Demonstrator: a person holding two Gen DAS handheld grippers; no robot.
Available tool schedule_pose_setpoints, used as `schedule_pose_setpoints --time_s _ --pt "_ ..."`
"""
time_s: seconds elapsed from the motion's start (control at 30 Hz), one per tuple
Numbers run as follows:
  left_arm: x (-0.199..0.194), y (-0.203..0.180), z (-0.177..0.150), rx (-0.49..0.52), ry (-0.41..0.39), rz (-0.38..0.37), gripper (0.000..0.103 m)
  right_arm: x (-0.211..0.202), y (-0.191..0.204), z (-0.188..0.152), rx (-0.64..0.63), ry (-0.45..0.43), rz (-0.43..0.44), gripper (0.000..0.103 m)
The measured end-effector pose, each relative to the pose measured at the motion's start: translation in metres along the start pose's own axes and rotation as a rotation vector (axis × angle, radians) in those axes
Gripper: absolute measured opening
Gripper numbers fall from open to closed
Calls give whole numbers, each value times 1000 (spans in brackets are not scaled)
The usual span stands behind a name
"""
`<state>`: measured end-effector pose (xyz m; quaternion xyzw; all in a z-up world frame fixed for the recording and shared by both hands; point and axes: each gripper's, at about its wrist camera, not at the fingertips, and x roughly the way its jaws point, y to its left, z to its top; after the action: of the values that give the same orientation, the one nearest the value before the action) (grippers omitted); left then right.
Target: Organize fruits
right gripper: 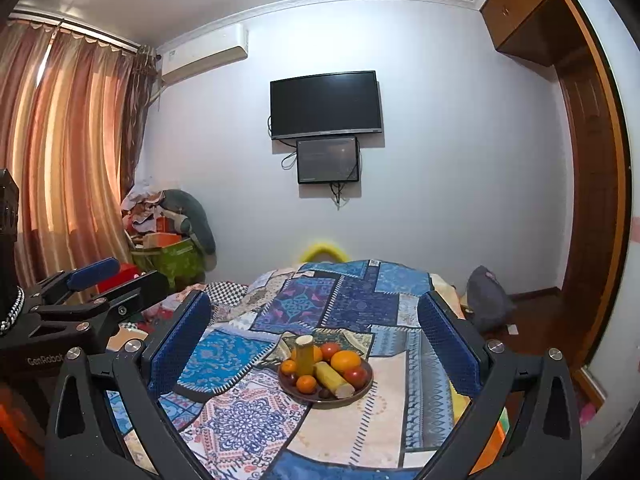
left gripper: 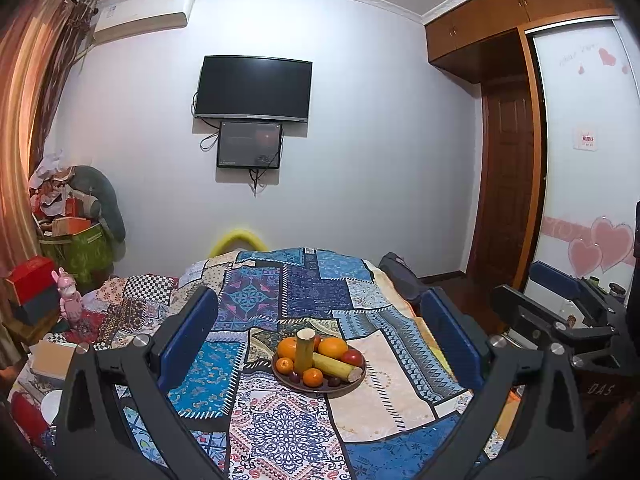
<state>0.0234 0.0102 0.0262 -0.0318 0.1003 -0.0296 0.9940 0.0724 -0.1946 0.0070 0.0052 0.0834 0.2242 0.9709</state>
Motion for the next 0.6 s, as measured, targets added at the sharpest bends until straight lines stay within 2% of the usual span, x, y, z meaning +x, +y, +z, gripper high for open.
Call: schedule_pose_setpoints --time_s 0.6 --pt "6 2 -3 -7 24 -19 103 3 -5 -2 26 8 6 103"
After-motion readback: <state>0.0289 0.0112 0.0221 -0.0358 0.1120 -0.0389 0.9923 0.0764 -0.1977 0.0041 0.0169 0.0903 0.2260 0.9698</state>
